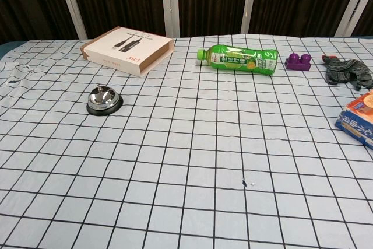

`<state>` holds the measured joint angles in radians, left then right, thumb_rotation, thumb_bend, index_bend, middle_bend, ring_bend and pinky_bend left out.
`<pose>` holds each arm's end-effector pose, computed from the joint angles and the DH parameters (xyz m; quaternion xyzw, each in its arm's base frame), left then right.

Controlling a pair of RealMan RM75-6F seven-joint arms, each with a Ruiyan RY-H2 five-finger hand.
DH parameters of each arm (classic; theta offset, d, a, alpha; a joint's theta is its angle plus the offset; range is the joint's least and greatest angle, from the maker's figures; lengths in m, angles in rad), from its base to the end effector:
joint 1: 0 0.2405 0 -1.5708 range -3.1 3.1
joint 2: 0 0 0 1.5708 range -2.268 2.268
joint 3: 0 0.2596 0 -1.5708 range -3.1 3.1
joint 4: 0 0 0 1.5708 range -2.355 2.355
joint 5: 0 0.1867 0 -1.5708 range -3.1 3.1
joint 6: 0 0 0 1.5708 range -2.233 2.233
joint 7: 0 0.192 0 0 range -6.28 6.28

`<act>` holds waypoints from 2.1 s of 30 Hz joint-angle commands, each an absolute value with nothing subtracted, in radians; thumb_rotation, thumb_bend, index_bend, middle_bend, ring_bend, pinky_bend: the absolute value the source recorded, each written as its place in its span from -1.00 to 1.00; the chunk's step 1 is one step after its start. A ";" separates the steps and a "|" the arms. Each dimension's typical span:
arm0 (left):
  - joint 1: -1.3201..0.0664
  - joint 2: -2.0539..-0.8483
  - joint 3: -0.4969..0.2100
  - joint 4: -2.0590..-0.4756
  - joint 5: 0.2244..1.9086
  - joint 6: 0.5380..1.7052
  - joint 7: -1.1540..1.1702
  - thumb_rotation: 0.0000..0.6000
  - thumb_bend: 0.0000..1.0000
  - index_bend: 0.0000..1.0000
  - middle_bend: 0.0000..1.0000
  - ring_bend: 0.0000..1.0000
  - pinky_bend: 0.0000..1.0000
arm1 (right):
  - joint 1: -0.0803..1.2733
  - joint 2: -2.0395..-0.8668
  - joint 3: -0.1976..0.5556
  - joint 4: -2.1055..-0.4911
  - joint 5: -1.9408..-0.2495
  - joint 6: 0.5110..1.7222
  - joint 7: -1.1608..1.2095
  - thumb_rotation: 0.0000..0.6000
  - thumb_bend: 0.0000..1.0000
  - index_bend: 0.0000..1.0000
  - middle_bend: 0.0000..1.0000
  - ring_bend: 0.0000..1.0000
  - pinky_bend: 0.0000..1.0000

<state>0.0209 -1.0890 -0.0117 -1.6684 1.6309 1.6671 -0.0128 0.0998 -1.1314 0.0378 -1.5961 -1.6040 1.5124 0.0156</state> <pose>-0.2854 0.1868 0.2025 -0.5752 -0.3614 -0.4367 0.5898 -0.2843 -0.2284 0.1739 0.6221 -0.3596 0.4192 0.5550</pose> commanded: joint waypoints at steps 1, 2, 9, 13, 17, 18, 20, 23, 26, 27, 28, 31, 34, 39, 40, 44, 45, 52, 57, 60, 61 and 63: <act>0.020 -1.089 -0.013 -1.668 1.628 1.665 -0.012 1.00 0.75 -1.00 -1.00 -1.00 -1.00 | 0.100 -1.132 0.037 -1.595 -1.604 1.510 0.014 1.00 -0.22 -0.84 -1.00 -1.00 -1.00; 0.020 -1.089 -0.014 -1.668 1.627 1.664 -0.011 1.00 0.75 -1.00 -1.00 -1.00 -1.00 | 0.101 -1.133 0.037 -1.595 -1.604 1.509 0.013 1.00 -0.22 -0.84 -1.00 -1.00 -1.00; 0.009 -1.095 -0.013 -1.666 1.626 1.642 0.004 1.00 0.75 -1.00 -1.00 -1.00 -1.00 | 0.101 -1.134 0.033 -1.598 -1.611 1.510 0.004 1.00 -0.22 -0.84 -1.00 -1.00 -1.00; -0.003 -1.102 -0.015 -1.659 1.622 1.621 0.013 1.00 0.75 -1.00 -1.00 -1.00 -1.00 | 0.104 -1.134 0.034 -1.599 -1.608 1.503 0.003 1.00 -0.22 -0.84 -1.00 -1.00 -1.00; -0.015 -1.109 -0.019 -1.651 1.613 1.600 0.018 1.00 0.75 -1.00 -1.00 -1.00 -1.00 | 0.103 -1.135 0.033 -1.598 -1.605 1.502 0.003 1.00 -0.22 -0.84 -1.00 -1.00 -1.00; -0.019 -1.111 -0.021 -1.649 1.609 1.593 0.020 1.00 0.75 -1.00 -1.00 -1.00 -1.00 | 0.103 -1.134 0.033 -1.599 -1.604 1.502 0.005 1.00 -0.22 -0.84 -1.00 -1.00 -1.00; -0.030 -1.117 -0.026 -1.643 1.603 1.579 0.024 1.00 0.75 -1.00 -1.00 -1.00 -1.00 | 0.101 -1.132 0.031 -1.598 -1.606 1.505 0.007 1.00 -0.22 -0.84 -1.00 -1.00 -1.00; -0.045 -1.127 -0.029 -1.635 1.592 1.552 0.028 1.00 0.75 -1.00 -1.00 -1.00 -1.00 | 0.097 -1.128 0.030 -1.598 -1.612 1.515 0.021 1.00 -0.22 -0.84 -1.00 -1.00 -1.00; -0.072 -1.138 -0.036 -1.623 1.571 1.503 0.035 1.00 0.75 -1.00 -1.00 -1.00 -1.00 | 0.094 -1.124 0.030 -1.595 -1.614 1.521 0.032 1.00 -0.22 -0.84 -1.00 -1.00 -1.00; -0.082 -1.143 -0.041 -1.618 1.563 1.487 0.037 1.00 0.75 -1.00 -1.00 -1.00 -1.00 | 0.094 -1.123 0.030 -1.595 -1.613 1.521 0.035 1.00 -0.22 -0.84 -1.00 -1.00 -1.00; -0.093 -1.149 -0.048 -1.612 1.554 1.472 0.040 1.00 0.75 -1.00 -1.00 -1.00 -1.00 | 0.094 -1.122 0.031 -1.594 -1.612 1.521 0.037 1.00 -0.22 -0.84 -1.00 -1.00 -1.00; -0.141 -1.172 -0.075 -1.585 1.511 1.401 0.053 1.00 0.75 -1.00 -1.00 -1.00 -1.00 | 0.096 -1.121 0.030 -1.593 -1.613 1.516 0.040 1.00 -0.22 -0.84 -1.00 -1.00 -1.00; -0.189 -1.196 -0.103 -1.560 1.479 1.342 0.062 1.00 0.75 -1.00 -1.00 -1.00 -1.00 | 0.098 -1.122 0.029 -1.592 -1.612 1.510 0.038 1.00 -0.22 -0.84 -1.00 -1.00 -1.00; -0.270 -1.249 -0.150 -1.510 1.446 1.262 0.053 1.00 0.75 -1.00 -1.00 -1.00 -1.00 | 0.101 -1.124 0.030 -1.592 -1.609 1.504 0.034 1.00 -0.22 -0.84 -1.00 -1.00 -1.00; -0.286 -1.262 -0.158 -1.498 1.439 1.247 0.053 1.00 0.75 -1.00 -1.00 -1.00 -1.00 | 0.102 -1.124 0.030 -1.592 -1.609 1.503 0.032 1.00 -0.23 -0.84 -1.00 -1.00 -1.00; -0.354 -1.319 -0.191 -1.446 1.399 1.175 0.075 1.00 0.75 -1.00 -1.00 -1.00 -1.00 | 0.103 -1.126 0.030 -1.593 -1.604 1.498 0.027 1.00 -0.22 -0.84 -1.00 -1.00 -1.00; -0.368 -1.331 -0.199 -1.435 1.386 1.158 0.082 1.00 0.75 -1.00 -1.00 -1.00 -1.00 | 0.103 -1.126 0.030 -1.593 -1.602 1.497 0.026 1.00 -0.22 -0.84 -1.00 -1.00 -1.00; -0.490 -1.435 -0.243 -1.341 1.289 1.019 0.162 1.00 0.75 -1.00 -1.00 -1.00 -1.00 | 0.108 -1.128 0.036 -1.590 -1.584 1.482 0.023 1.00 -0.22 -0.84 -1.00 -1.00 -1.00; -0.544 -1.507 -0.246 -1.286 1.252 0.972 0.210 1.00 0.75 -1.00 -1.00 -1.00 -1.00 | 0.110 -1.128 0.038 -1.588 -1.577 1.476 0.025 1.00 -0.22 -0.84 -1.00 -1.00 -1.00; -0.568 -1.545 -0.243 -1.261 1.238 0.958 0.235 1.00 0.75 -1.00 -1.00 -1.00 -1.00 | 0.109 -1.126 0.038 -1.587 -1.578 1.479 0.031 1.00 -0.22 -0.84 -1.00 -1.00 -1.00; -0.574 -1.555 -0.241 -1.255 1.236 0.955 0.243 1.00 0.75 -1.00 -1.00 -1.00 -1.00 | 0.109 -1.126 0.038 -1.587 -1.579 1.480 0.033 1.00 -0.22 -0.84 -1.00 -1.00 -1.00; -0.586 -1.576 -0.237 -1.243 1.231 0.951 0.259 1.00 0.75 -1.00 -1.00 -1.00 -1.00 | 0.108 -1.124 0.039 -1.586 -1.579 1.482 0.038 1.00 -0.22 -0.84 -1.00 -1.00 -1.00</act>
